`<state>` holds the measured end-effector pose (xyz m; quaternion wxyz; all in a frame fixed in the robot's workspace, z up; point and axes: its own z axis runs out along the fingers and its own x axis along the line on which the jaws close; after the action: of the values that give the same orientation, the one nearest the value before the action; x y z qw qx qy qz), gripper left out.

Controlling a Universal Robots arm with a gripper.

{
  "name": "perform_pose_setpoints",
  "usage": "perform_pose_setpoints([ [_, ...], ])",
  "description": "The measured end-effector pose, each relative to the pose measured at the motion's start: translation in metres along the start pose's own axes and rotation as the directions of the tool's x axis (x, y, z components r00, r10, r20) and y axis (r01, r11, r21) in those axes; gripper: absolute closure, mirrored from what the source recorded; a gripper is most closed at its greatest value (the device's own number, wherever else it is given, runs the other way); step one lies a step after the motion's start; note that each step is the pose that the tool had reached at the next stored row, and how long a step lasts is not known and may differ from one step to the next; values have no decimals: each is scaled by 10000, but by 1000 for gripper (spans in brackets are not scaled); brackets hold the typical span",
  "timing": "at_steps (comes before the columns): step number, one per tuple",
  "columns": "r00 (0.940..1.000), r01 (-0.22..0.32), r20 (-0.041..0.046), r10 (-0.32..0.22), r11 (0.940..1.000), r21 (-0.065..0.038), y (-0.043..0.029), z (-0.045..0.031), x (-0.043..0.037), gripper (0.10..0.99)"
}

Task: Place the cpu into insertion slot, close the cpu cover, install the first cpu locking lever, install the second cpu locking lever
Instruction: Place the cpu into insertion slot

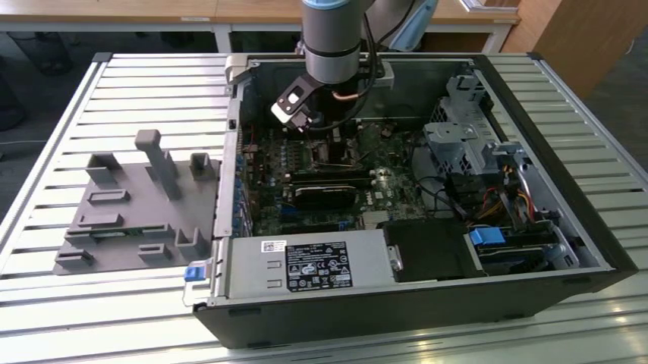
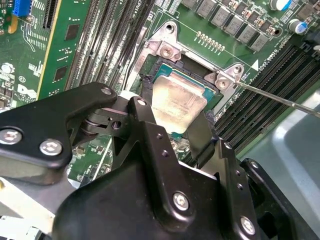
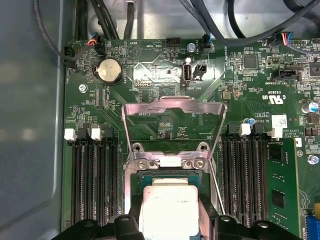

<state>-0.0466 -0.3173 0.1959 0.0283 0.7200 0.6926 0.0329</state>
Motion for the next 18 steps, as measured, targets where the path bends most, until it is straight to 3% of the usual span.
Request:
perform_pose_setpoints([
  [11, 10000, 0, -1, 0, 10000, 4, -1, 13, 2, 561],
  [13, 10000, -1, -8, 1, 10000, 1, 0, 15, 4, 549],
  [14, 10000, 0, -6, 0, 10000, 1, 0, 15, 3, 486],
  [18, 10000, 0, -2, 0, 10000, 4, -1, 13, 2, 486],
])
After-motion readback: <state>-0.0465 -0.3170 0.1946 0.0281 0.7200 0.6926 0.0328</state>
